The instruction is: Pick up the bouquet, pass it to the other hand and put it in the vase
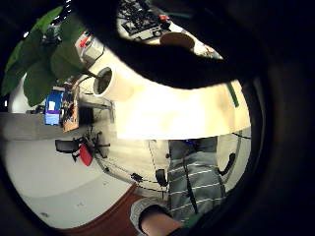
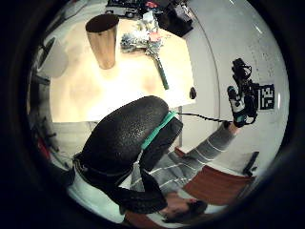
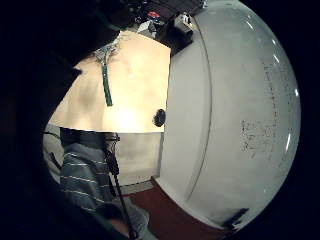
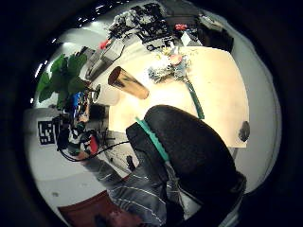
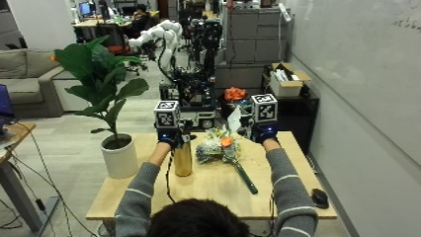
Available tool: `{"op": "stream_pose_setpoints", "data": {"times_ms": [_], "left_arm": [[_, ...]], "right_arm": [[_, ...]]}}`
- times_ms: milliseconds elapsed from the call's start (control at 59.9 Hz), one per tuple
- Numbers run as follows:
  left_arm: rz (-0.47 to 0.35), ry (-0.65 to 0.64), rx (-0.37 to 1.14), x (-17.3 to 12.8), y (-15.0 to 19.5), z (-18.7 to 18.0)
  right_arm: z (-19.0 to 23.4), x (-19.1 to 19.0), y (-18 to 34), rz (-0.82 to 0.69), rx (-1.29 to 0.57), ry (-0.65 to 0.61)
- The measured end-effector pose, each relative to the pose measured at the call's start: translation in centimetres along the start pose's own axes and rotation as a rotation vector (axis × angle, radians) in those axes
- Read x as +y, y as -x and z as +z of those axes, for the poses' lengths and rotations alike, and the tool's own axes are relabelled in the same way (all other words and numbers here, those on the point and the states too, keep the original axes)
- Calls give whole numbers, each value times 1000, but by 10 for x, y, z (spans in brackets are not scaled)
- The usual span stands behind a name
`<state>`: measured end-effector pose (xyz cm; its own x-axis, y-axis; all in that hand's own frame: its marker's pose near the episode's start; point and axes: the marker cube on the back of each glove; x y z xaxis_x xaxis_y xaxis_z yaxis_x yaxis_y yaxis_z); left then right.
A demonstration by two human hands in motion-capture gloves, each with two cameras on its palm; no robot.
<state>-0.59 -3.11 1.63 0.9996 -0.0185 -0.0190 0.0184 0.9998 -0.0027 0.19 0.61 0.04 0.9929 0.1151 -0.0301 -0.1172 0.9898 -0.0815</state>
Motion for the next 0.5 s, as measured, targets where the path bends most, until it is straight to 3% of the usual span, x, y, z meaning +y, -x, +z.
{"op": "stream_pose_setpoints", "data": {"times_ms": [67,267,501], "left_arm": [[22,7,-1,13,-7,-4],[91,3,4,44,-23,-12],[114,21,-10,31,-27,8]], "right_arm": [[-2,-8,1,-77,16,-107],[-7,-7,2,-58,12,-133],[2,-28,-3,37,-33,-136]]}}
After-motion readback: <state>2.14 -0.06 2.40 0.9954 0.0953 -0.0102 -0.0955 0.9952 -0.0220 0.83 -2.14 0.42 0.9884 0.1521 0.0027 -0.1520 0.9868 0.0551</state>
